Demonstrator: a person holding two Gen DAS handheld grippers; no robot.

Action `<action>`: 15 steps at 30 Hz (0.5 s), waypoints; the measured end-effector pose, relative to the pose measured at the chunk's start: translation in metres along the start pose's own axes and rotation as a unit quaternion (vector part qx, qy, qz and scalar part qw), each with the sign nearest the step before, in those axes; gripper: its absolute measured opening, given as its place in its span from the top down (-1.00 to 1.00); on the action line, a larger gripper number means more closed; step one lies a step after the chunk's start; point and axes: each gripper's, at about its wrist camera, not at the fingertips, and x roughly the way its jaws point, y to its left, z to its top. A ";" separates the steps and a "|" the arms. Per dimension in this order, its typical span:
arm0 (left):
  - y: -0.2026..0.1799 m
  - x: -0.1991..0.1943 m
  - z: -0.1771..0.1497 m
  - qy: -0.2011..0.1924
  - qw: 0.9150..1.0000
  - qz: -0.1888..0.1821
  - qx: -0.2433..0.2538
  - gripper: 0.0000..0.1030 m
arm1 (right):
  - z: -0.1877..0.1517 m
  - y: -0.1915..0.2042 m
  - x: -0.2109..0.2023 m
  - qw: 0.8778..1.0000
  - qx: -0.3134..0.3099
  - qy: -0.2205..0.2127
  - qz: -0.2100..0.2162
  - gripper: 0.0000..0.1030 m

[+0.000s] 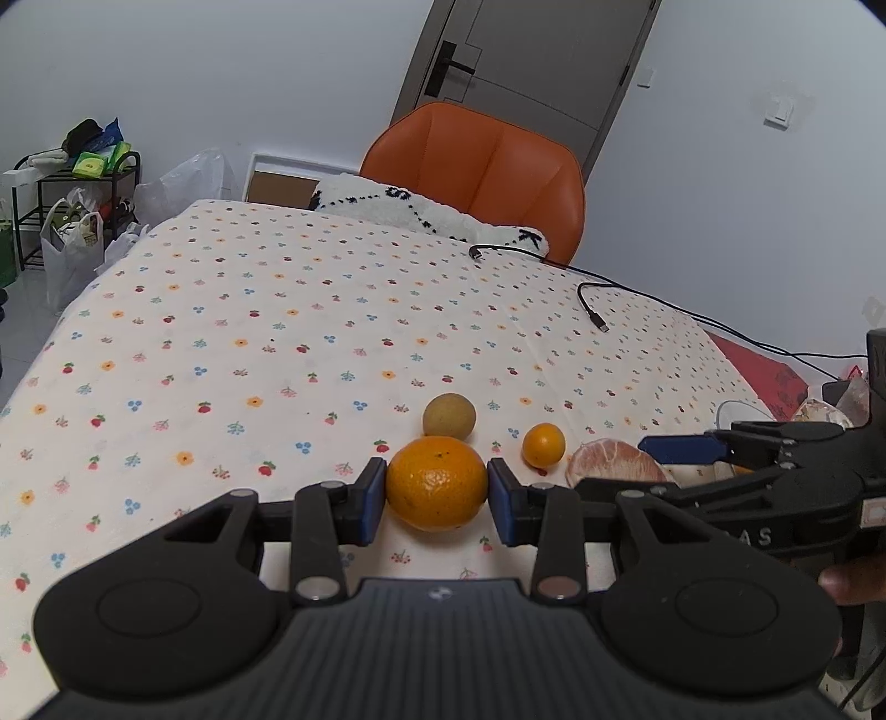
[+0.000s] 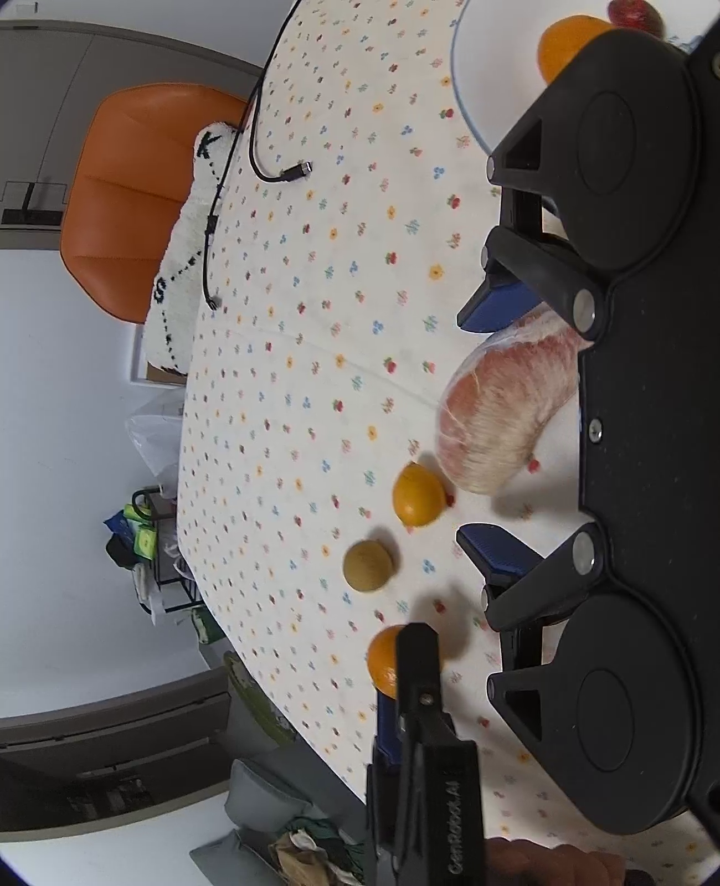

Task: Organize fruits
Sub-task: 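Grasp the large orange with the left tool while the right tool grasps the pomelo segment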

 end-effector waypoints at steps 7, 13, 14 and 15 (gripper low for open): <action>-0.002 -0.007 -0.003 0.000 1.000 -0.005 -0.001 0.27 | -0.008 0.012 -0.009 1.000 -0.002 0.009 0.006 -0.12; -0.002 -0.011 -0.004 0.000 1.000 -0.003 0.001 0.27 | -0.011 0.022 -0.003 0.999 -0.019 0.007 -0.026 0.00; -0.002 -0.012 -0.004 0.000 1.000 -0.002 0.002 0.27 | -0.011 0.023 -0.003 0.999 -0.020 0.006 -0.028 0.00; -0.002 -0.013 -0.003 0.000 1.000 -0.001 0.003 0.27 | -0.010 0.022 -0.002 0.999 -0.019 0.005 -0.029 0.04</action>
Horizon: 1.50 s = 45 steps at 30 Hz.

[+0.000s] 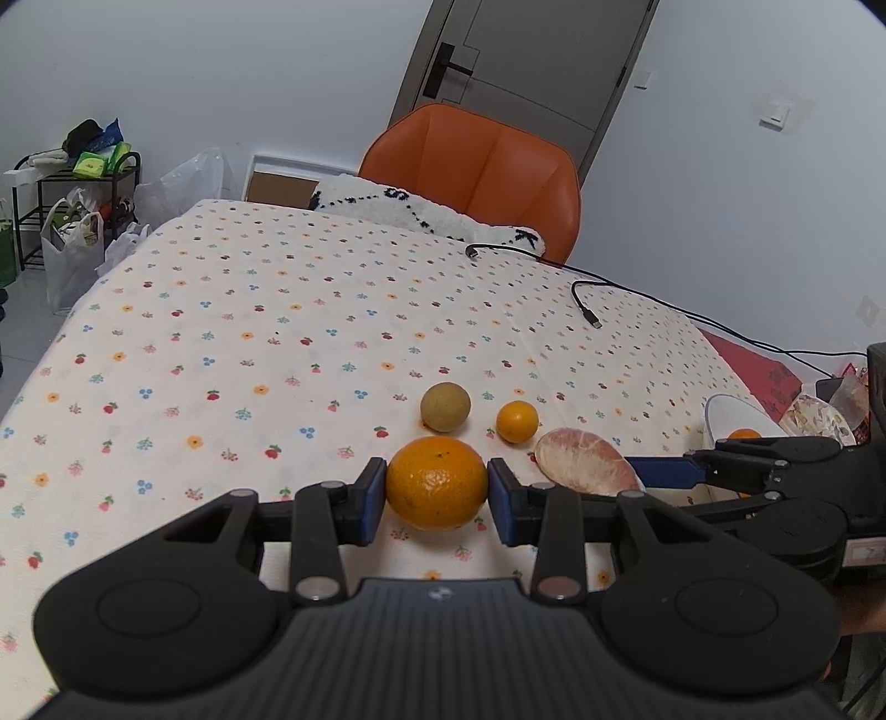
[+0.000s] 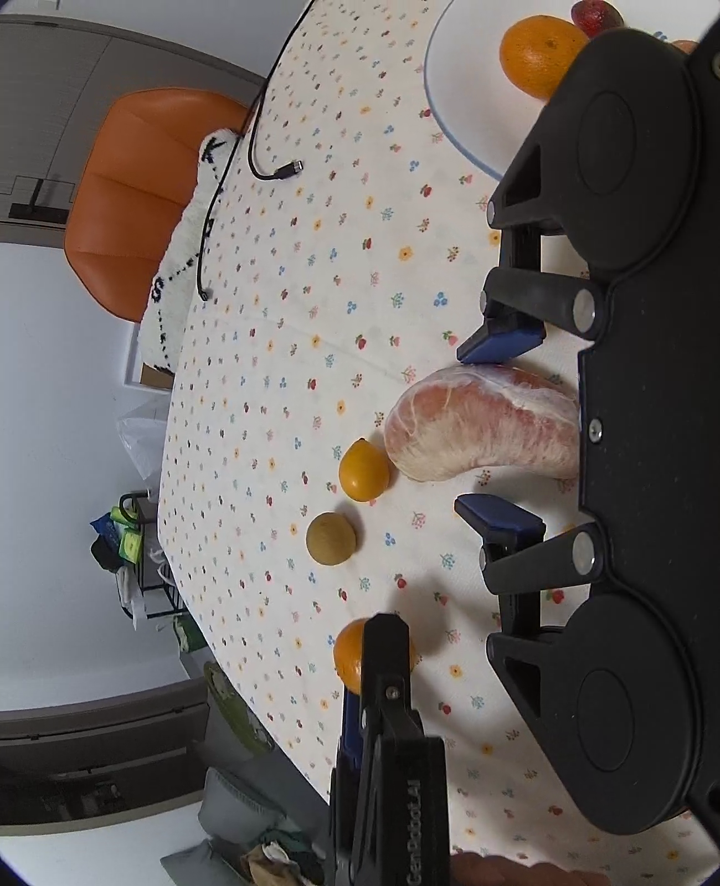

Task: Organize fruits
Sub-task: 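Grasp the large orange with the left tool while the right tool grasps the pomelo segment, then carry the orange and pomelo segment onto the white plate and release both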

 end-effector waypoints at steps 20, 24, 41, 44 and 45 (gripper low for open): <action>-0.036 -0.011 0.007 -0.014 0.999 -0.031 0.026 0.27 | -0.009 -0.012 -0.060 0.995 0.063 -0.069 -0.027 0.26; -0.053 -0.011 0.007 -0.014 0.998 -0.045 0.036 0.27 | -0.017 -0.026 -0.078 0.992 0.084 -0.083 -0.040 0.26; -0.122 -0.005 -0.001 -0.007 0.992 -0.096 0.086 0.27 | -0.059 -0.073 -0.127 0.974 0.153 -0.117 -0.117 0.26; -0.132 -0.001 -0.003 -0.004 0.991 -0.101 0.092 0.27 | -0.067 -0.080 -0.132 0.970 0.167 -0.123 -0.131 0.26; -0.136 0.000 -0.004 -0.003 0.990 -0.103 0.095 0.27 | -0.069 -0.083 -0.134 0.968 0.171 -0.125 -0.137 0.26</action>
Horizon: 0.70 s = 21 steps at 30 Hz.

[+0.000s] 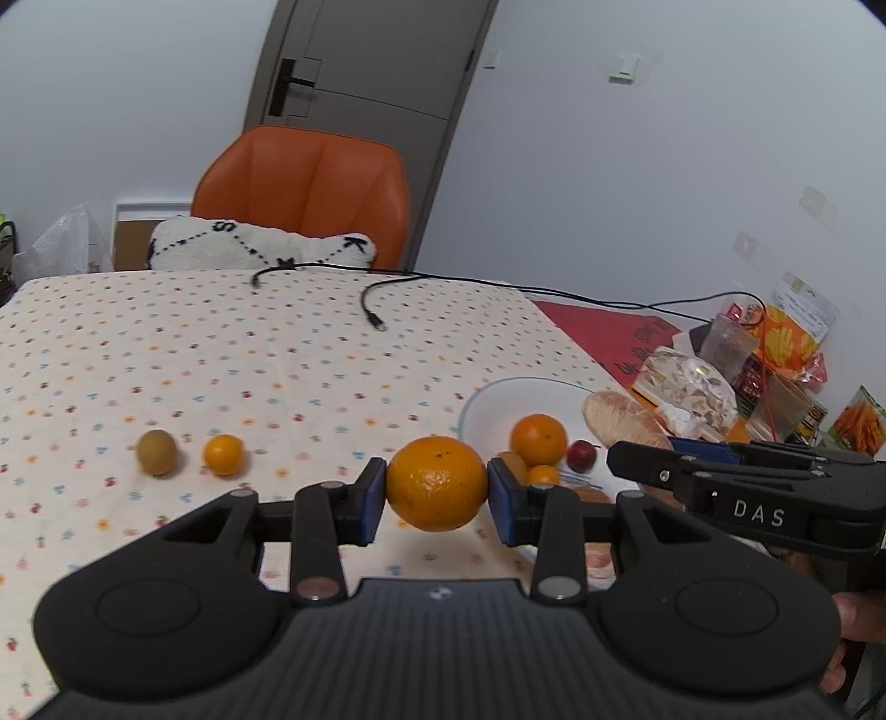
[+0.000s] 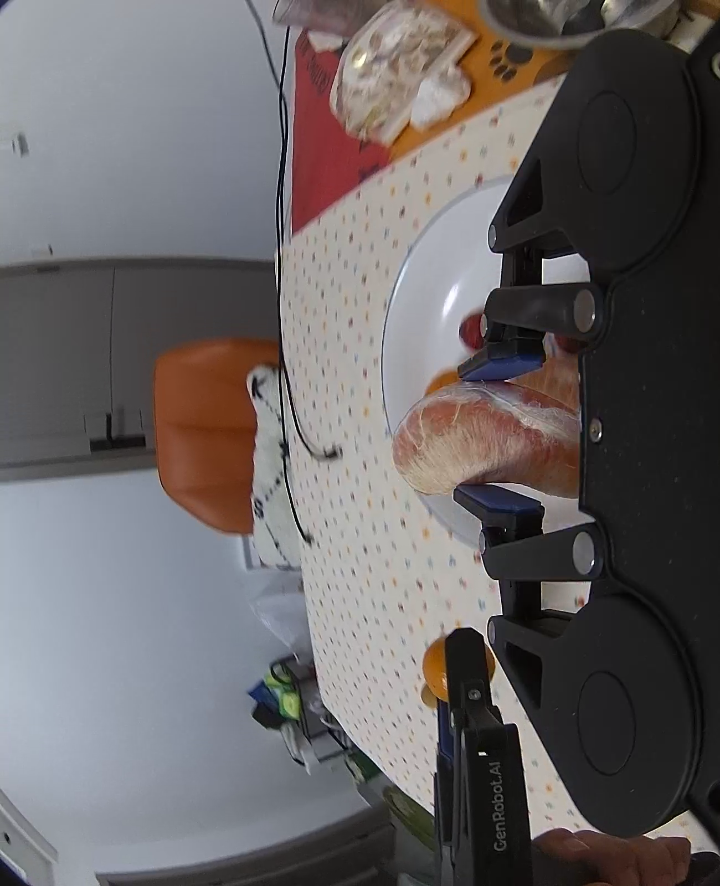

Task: Organize fruits
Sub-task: 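Carry the orange and pomelo segment onto the white plate and release both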

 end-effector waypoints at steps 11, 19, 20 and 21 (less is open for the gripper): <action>-0.036 0.021 0.000 0.012 0.999 -0.019 0.027 0.27 | -0.017 -0.035 -0.012 0.998 0.041 -0.022 -0.043 0.26; -0.054 0.039 -0.002 0.024 0.999 -0.025 0.039 0.27 | -0.021 -0.047 -0.020 0.997 0.055 -0.034 -0.052 0.26; -0.056 0.041 -0.003 0.025 0.999 -0.025 0.039 0.27 | -0.021 -0.048 -0.021 0.996 0.056 -0.034 -0.052 0.26; -0.057 0.043 -0.003 0.027 0.999 -0.024 0.040 0.27 | -0.022 -0.049 -0.021 0.996 0.057 -0.034 -0.052 0.26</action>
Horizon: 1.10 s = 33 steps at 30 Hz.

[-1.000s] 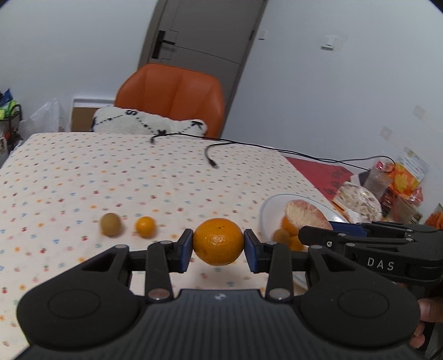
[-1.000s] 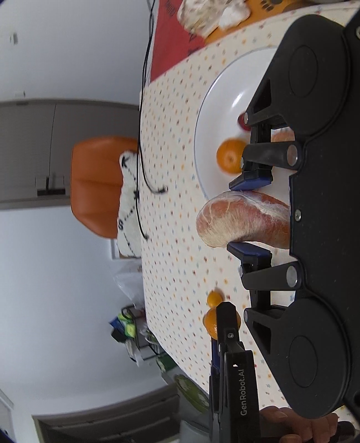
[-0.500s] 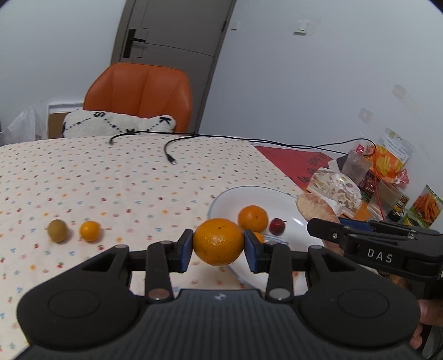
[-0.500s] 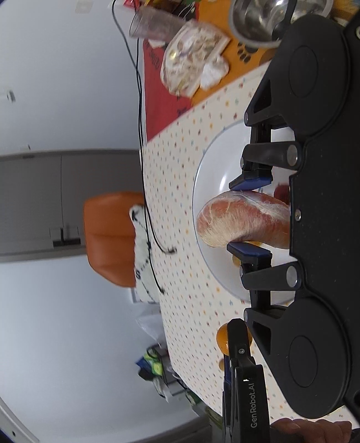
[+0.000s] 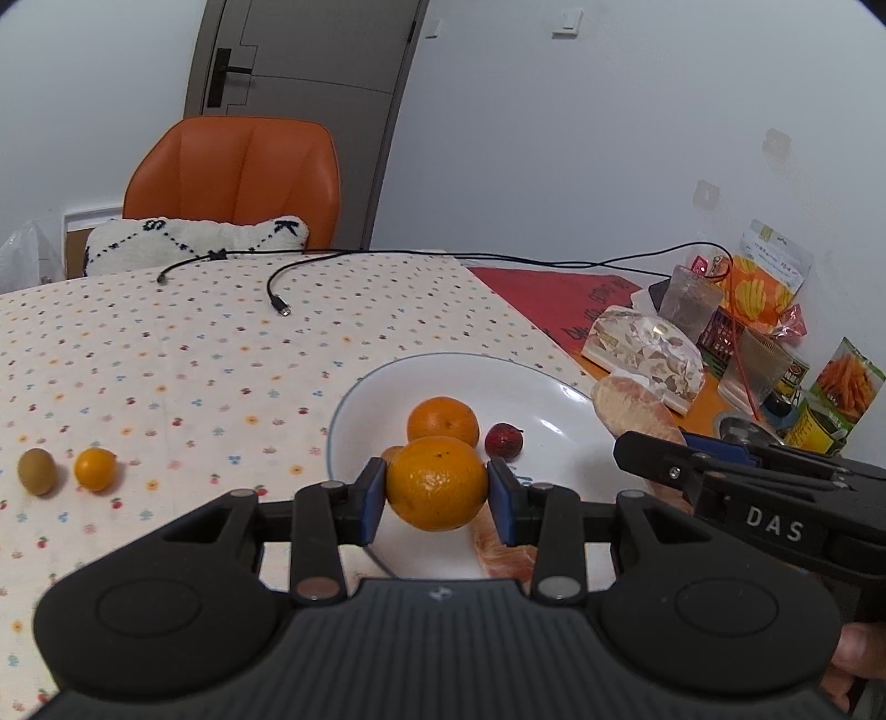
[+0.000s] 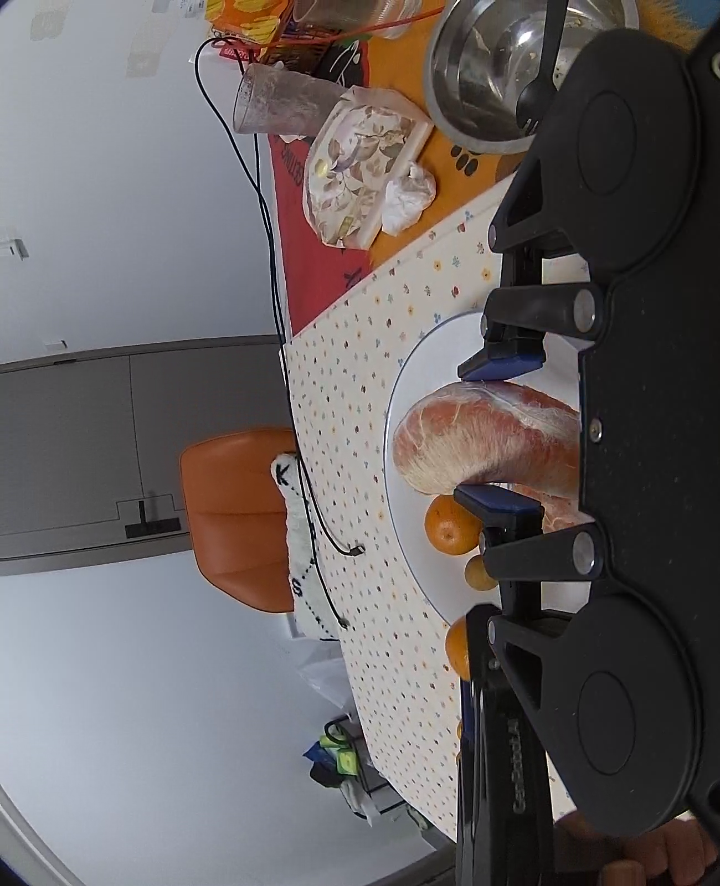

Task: Organize fruits
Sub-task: 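Carry the orange and pomelo segment onto the white plate and release both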

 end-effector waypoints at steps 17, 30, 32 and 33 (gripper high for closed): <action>0.006 -0.001 0.002 0.000 1.000 0.028 -0.005 0.20 | -0.010 -0.012 0.007 1.000 0.021 0.001 0.006 0.26; 0.026 -0.019 0.002 -0.010 0.999 0.047 -0.023 0.14 | -0.004 -0.019 0.012 1.000 0.031 -0.003 -0.004 0.25; 0.029 -0.021 0.002 -0.010 0.998 0.052 -0.023 0.11 | -0.004 -0.020 0.014 0.999 0.033 -0.003 -0.011 0.19; 0.031 -0.023 0.002 -0.011 0.998 0.054 -0.024 0.10 | -0.005 -0.021 0.014 0.999 0.036 -0.004 -0.013 0.16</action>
